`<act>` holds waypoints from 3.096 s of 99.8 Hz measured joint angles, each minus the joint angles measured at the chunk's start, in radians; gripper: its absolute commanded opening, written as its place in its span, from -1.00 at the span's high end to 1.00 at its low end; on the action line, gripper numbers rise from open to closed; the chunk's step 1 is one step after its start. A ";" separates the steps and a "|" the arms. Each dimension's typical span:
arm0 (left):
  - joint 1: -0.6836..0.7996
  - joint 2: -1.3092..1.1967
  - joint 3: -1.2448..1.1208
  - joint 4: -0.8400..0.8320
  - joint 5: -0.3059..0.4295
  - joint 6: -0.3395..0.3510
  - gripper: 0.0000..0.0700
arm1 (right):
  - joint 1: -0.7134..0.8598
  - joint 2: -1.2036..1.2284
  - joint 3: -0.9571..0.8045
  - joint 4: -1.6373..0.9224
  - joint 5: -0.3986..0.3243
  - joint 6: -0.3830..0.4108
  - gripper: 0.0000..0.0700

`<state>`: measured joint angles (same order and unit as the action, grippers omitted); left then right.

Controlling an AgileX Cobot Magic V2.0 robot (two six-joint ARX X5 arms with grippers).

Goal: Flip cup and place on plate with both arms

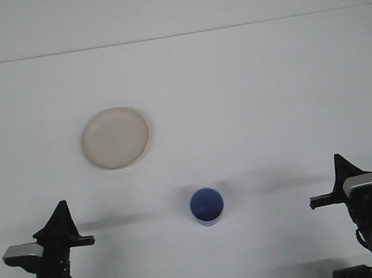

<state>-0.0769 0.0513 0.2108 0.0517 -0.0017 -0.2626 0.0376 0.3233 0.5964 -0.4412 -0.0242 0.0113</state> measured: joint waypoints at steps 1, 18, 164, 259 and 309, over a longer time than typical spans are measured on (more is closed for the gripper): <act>0.000 0.006 0.016 -0.010 0.000 -0.002 0.96 | 0.000 0.000 0.000 0.001 0.000 0.000 1.00; 0.000 0.199 0.296 -0.209 0.002 -0.022 0.96 | 0.000 0.000 0.000 0.014 0.000 0.004 1.00; -0.348 1.249 1.092 -0.801 0.338 0.135 -0.90 | 0.000 0.000 0.000 0.017 0.000 0.005 1.00; -0.676 1.648 1.152 -0.784 0.233 0.197 0.92 | 0.000 0.000 0.000 0.017 0.000 0.005 1.00; -0.546 1.648 1.372 -0.874 0.087 0.233 0.97 | 0.000 0.000 0.000 0.017 0.000 0.005 1.00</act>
<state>-0.6224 1.6989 1.5829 -0.8227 0.0853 -0.0299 0.0376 0.3233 0.5964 -0.4240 -0.0246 0.0162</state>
